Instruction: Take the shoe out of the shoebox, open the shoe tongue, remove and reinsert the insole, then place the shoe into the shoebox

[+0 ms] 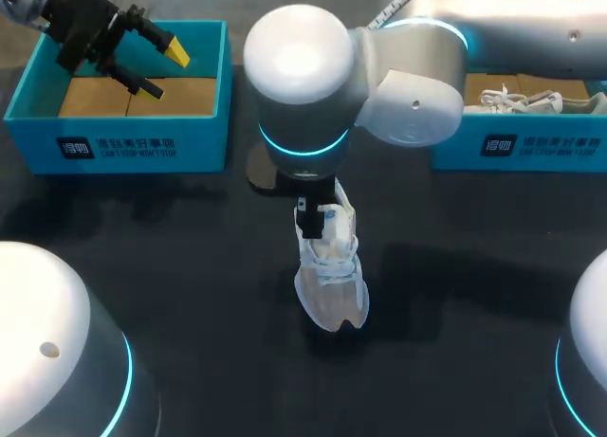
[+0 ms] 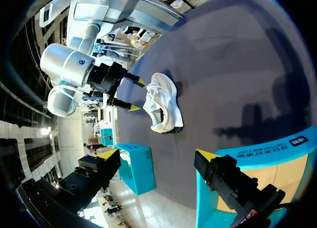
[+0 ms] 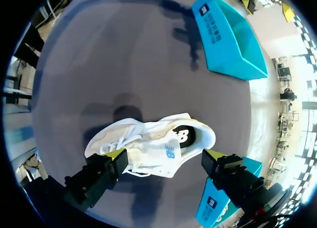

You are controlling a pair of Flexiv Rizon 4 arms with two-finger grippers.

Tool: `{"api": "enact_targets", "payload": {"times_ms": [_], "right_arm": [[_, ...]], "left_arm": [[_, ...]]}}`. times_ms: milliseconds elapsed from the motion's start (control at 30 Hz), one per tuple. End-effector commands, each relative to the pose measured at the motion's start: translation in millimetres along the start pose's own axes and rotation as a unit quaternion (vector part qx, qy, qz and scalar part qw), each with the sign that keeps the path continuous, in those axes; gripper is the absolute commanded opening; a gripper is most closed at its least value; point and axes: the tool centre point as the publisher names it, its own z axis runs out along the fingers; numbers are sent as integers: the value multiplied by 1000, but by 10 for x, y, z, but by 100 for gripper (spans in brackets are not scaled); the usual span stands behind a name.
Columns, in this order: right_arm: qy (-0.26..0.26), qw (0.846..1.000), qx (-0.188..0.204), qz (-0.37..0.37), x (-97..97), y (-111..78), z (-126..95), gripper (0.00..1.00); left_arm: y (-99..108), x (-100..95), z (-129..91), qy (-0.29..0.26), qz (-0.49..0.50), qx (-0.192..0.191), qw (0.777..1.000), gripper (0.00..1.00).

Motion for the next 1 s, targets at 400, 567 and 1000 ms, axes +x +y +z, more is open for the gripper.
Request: {"api": "enact_targets", "payload": {"times_ms": [400,567,1000], "right_arm": [[7,1000,4,10,-1,-42,-11,100],[7,1000,4,10,-1,-42,-11,100],[-4,1000,-17,-19,-261,-77,-25,100]], "left_arm": [[1,-2,-8,1,1,1,1000,100],[1,-2,-8,1,1,1,1000,100],[1,-2,-8,1,1,1,1000,100]]}}
